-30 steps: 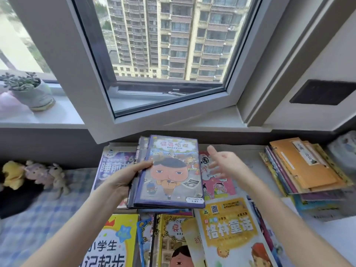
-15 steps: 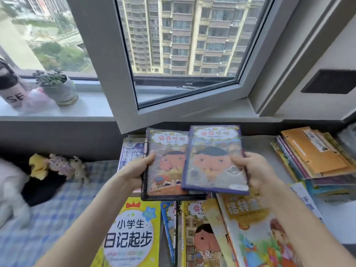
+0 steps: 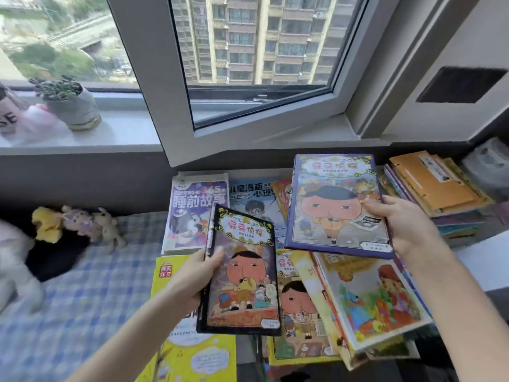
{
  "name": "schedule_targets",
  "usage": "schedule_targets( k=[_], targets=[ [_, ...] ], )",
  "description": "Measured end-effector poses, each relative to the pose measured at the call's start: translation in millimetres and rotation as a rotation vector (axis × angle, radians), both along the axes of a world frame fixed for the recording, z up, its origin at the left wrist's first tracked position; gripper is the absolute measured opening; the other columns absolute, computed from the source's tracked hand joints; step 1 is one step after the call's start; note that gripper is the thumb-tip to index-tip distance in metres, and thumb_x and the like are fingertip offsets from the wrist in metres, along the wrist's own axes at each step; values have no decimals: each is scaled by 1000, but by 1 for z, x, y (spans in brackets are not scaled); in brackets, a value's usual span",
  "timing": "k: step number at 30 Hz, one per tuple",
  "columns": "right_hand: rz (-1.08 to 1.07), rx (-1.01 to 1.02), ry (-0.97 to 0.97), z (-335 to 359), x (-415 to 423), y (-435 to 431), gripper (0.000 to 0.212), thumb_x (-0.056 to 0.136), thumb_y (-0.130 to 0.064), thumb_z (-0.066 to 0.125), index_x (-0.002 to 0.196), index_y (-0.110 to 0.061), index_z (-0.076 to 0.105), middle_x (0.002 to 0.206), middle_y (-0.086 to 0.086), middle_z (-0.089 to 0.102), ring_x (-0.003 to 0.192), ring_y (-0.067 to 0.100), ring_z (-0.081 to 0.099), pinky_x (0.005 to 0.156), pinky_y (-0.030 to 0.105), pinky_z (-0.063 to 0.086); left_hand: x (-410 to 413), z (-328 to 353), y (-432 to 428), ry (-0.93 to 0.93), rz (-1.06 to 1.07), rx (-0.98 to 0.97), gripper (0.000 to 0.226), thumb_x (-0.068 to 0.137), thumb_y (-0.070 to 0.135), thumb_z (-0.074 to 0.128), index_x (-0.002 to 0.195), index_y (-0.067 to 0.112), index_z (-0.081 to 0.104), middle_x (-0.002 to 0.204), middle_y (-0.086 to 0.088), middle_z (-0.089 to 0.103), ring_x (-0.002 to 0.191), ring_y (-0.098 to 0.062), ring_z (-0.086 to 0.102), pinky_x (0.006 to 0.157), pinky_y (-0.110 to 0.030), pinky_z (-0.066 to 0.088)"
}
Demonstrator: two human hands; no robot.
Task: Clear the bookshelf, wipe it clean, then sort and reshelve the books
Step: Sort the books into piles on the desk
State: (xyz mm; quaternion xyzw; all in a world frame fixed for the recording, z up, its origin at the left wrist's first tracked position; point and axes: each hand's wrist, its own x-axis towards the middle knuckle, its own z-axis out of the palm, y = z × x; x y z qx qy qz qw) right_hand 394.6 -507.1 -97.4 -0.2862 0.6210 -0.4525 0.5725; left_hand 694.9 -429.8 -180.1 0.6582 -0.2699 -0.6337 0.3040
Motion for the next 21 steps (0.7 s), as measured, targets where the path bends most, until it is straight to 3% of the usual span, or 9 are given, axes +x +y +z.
schedule_targets(
  k=[6,8,11,14,16,18,19,21],
  targets=[
    [-31,-27,2,-5,-9,16,12,89,5,53,91,-1,64,65,5,71,55,17,69,51,30,58,-54,-17,28,64,104,71,21,100,27,47,103,7,53,78,-7,60,60,-14,55,43,-20,44],
    [-24,-39,6,-5,-10,19,13,88,7,54,91,-1,64,67,7,72,58,19,70,54,33,59,-61,-26,27,-23,25,101,24,100,28,48,101,5,53,86,-12,61,66,-17,54,50,-23,44],
    [28,-32,-3,-6,-8,26,13,89,6,53,91,-1,64,69,7,72,60,21,70,53,33,59,-71,-31,31,-90,-235,204,27,100,31,48,85,8,52,74,-8,58,60,-15,54,46,-18,46],
    [91,-3,13,-15,-9,39,13,88,5,55,96,3,64,78,13,72,65,24,70,57,35,59,-82,-32,37,-295,-517,261,35,100,41,43,88,10,52,79,-6,61,65,-18,61,55,-25,54],
    [152,9,13,-19,-10,51,13,89,6,54,98,3,64,82,15,70,66,24,69,57,33,59,-82,-32,34,-463,-545,210,33,102,36,37,85,12,51,71,-5,58,66,-21,64,51,-25,52],
    [213,28,30,-27,-11,63,15,90,7,54,101,3,64,87,15,69,71,24,68,59,29,59,-73,-20,29,-619,-466,156,20,103,21,34,105,14,53,72,-7,55,73,-26,66,50,-25,49],
    [242,42,36,-33,-11,68,16,91,7,54,103,3,63,89,16,69,74,25,68,60,29,58,-68,-13,27,-609,-379,106,30,103,22,35,119,7,55,76,-9,57,71,-26,64,55,-27,52],
    [312,90,56,-46,-8,78,15,91,4,56,103,2,63,95,19,69,83,30,68,70,35,59,-60,-5,28,-269,-157,10,55,102,44,32,107,-2,62,75,-10,63,62,-21,61,60,-29,56]
  ],
)
